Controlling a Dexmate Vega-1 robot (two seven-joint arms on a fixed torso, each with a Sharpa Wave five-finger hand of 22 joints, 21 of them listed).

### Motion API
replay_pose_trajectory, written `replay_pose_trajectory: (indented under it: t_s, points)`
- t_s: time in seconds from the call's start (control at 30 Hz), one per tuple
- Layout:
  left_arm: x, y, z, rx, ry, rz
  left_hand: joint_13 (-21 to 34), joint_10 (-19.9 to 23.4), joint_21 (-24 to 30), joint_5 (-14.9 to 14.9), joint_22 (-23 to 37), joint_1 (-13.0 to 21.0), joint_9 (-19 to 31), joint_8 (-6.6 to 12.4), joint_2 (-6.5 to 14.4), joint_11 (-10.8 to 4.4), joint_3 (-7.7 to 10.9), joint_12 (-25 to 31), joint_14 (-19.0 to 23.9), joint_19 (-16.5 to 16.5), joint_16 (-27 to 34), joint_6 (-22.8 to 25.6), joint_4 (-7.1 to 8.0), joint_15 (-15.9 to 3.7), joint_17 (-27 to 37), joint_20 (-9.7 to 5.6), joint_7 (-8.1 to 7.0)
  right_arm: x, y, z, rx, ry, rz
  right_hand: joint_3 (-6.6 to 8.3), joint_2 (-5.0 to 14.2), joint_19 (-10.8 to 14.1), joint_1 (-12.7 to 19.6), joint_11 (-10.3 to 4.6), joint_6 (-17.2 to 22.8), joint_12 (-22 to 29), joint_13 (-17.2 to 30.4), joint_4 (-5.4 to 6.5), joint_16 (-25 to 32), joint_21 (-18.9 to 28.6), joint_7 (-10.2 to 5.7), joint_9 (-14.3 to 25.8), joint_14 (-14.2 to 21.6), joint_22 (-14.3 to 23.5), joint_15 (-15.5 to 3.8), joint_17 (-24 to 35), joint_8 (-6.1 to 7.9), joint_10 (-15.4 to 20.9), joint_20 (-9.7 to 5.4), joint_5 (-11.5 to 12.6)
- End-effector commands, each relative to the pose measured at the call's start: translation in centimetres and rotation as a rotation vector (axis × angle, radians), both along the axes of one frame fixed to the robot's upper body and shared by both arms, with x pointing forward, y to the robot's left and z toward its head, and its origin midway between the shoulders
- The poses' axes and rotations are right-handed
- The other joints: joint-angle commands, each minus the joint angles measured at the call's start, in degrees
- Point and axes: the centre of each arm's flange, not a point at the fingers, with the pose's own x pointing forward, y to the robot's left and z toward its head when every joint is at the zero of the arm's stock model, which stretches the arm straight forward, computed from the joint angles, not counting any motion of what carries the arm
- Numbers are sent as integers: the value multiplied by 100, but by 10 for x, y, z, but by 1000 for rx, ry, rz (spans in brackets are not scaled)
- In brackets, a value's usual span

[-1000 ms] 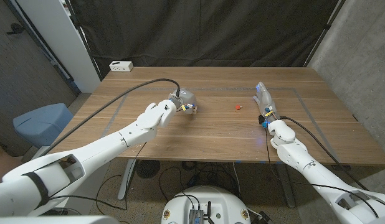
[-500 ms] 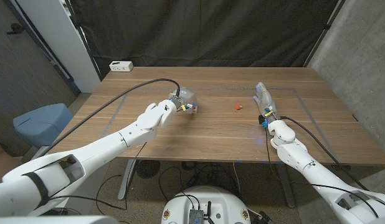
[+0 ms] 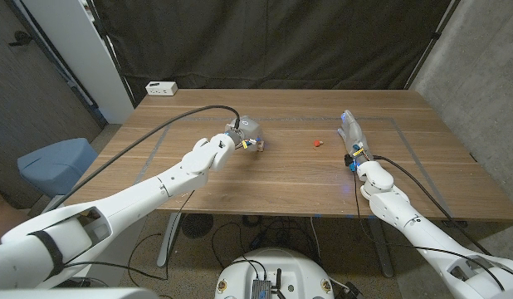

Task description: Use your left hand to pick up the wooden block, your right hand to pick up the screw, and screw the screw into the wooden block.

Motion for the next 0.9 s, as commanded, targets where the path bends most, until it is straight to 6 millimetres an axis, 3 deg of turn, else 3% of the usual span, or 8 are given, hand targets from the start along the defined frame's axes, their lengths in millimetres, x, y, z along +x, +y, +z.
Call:
replay_pose_trajectory:
  t_s: [0.03,0.43,0.9]
  points:
    - [-3,2,5,-52,-11,-22,34,79,-20,-17,15,40,22,30,49,-15,-26,60,80,32,45,73,1,-612,27,-22,0,-4,1,8,-19,-18,5,53,1,29,-46,-13,44,28,33,18,13,31,-16,29,3,23,-1,12,19,20,-1,20]
    - [-6,4,14,-170,-36,-86,69,131,-15,-20,15,32,20,38,56,-14,-63,65,147,88,50,130,6,-637,29,-68,-37,-11,0,21,-92,-15,-7,65,-2,142,-33,-29,30,10,33,6,4,67,-27,29,-13,21,-6,8,11,-31,8,22]
    - [-9,2,18,-206,-74,-149,100,172,-22,-23,16,30,19,40,70,-16,-92,67,194,107,51,169,10,-663,32,-117,-47,-20,-5,32,-170,-15,-26,95,-49,191,72,-46,143,24,34,-89,-6,59,-84,30,-19,14,-2,-10,50,-12,23,23]
